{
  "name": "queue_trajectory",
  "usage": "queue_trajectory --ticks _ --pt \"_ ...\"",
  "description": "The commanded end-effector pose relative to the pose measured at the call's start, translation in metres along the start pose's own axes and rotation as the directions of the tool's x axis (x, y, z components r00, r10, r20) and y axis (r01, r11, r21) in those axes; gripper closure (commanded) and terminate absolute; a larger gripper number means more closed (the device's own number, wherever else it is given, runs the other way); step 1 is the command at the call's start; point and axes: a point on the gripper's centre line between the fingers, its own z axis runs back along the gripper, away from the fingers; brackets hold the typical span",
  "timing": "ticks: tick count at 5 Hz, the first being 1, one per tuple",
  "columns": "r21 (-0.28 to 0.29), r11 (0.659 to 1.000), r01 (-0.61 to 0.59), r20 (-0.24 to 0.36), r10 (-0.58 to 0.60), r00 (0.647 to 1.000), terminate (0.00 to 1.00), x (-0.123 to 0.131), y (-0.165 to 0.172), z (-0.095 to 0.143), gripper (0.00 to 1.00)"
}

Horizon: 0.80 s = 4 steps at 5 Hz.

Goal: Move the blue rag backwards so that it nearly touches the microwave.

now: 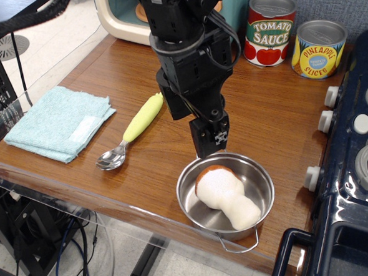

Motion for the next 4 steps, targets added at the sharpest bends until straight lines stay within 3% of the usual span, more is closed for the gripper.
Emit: queue_trajectory --ticks 1,2,4 --pt "0.0 1.0 0.0 0.0 0.0 1.0 0.0 0.0 0.0 0.0 0.0" --pt "0.0 0.998 -0.07 0.022 0.07 0.997 0.0 -0.015 0.028 0.004 0.0" --pt "0.081 0.968 -0.237 0.0 0.237 0.971 0.0 -0.048 0.088 0.011 0.0"
